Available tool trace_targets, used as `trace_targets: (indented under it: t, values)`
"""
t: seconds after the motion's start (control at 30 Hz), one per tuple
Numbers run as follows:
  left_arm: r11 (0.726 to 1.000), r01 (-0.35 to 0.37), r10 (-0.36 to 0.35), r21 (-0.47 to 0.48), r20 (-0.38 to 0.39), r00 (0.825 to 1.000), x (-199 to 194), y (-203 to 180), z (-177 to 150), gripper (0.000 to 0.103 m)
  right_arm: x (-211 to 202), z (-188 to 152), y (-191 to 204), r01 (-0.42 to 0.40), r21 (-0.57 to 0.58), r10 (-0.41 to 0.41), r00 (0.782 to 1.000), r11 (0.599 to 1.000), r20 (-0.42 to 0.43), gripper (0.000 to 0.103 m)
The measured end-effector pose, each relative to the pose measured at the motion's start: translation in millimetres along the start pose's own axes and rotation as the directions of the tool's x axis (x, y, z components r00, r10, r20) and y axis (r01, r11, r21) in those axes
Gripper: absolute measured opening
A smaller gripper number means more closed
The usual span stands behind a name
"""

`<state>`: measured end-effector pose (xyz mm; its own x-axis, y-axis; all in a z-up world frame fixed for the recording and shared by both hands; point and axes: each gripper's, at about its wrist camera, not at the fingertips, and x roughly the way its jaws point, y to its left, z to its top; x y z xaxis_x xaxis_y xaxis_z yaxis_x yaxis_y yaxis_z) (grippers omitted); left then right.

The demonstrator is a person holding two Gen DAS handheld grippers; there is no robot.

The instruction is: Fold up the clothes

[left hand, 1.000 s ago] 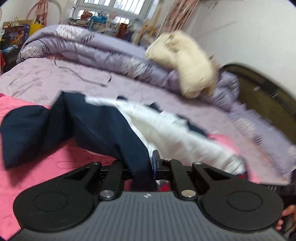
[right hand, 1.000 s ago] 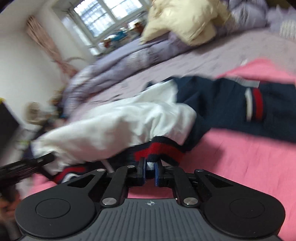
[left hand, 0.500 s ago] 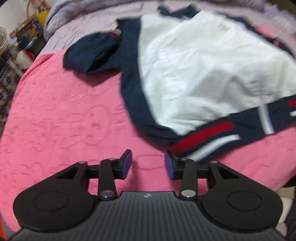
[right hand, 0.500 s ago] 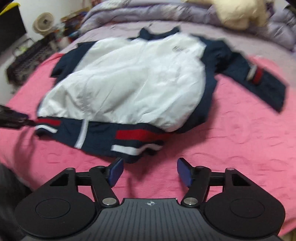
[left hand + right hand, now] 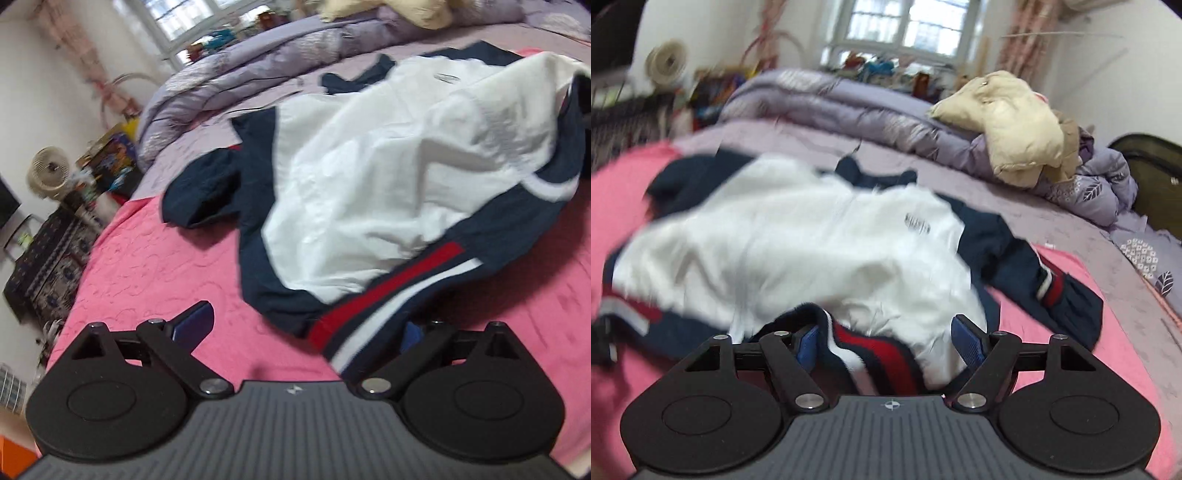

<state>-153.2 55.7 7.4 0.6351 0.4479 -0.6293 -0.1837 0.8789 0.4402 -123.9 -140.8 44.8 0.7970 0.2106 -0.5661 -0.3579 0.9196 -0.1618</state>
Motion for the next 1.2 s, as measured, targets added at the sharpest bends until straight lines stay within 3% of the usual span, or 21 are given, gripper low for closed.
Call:
trace_targets:
  t: [0.13, 0.27, 0.43, 0.53, 0.67, 0.77, 0.87, 0.97, 1.2]
  values:
    - [0.997, -0.042, 0.043, -0.059, 0.022, 0.999, 1, 22, 7, 0.1, 15, 10, -2, 0.021, -0.049, -0.023, 0.999, 0.999, -0.036, 0.077]
    - [0.993, -0.078, 0.08, -0.086, 0.019, 0.997, 6, 40, 7, 0.103, 11, -12, -1, 0.053, -0.166, -0.062, 0.997, 0.985, -0.05, 0.086]
    - [0.985, -0.095, 0.108, -0.145, 0.084, 0.991, -14, 64, 4, 0.103, -24, -45, -14, 0.215, -0.24, -0.223, 0.975, 0.947, -0.006, 0.087]
    - [0.991, -0.07, 0.086, -0.116, 0.141, 0.986, -37, 77, 2, 0.103, -49, -53, -27, 0.255, -0.212, -0.255, 0.966, 0.943, 0.026, 0.088]
    - [0.993, -0.107, 0.115, -0.051, 0.182, 0.977, -61, 81, -3, 0.103, -75, -44, -39, 0.23, -0.13, -0.227, 0.973, 0.964, 0.04, 0.088]
    - [0.996, -0.087, 0.086, -0.005, 0.16, 0.983, -68, 83, -16, 0.103, -93, -43, -45, 0.205, -0.108, -0.204, 0.979, 0.973, 0.02, 0.092]
    - [0.995, -0.037, 0.029, 0.098, 0.08, 0.996, -52, 74, -44, 0.103, -92, -67, -45, 0.164, -0.171, -0.178, 0.981, 0.972, -0.072, 0.092]
    - [0.987, 0.016, -0.015, 0.162, -0.006, 1.0, -38, 64, -68, 0.103, -84, -97, -41, 0.122, -0.204, -0.16, 0.971, 0.971, -0.18, 0.092]
    - [0.973, 0.049, -0.043, 0.227, -0.033, 0.999, -38, 50, -88, 0.103, -72, -123, -37, 0.076, -0.214, -0.139, 0.945, 0.974, -0.295, 0.092]
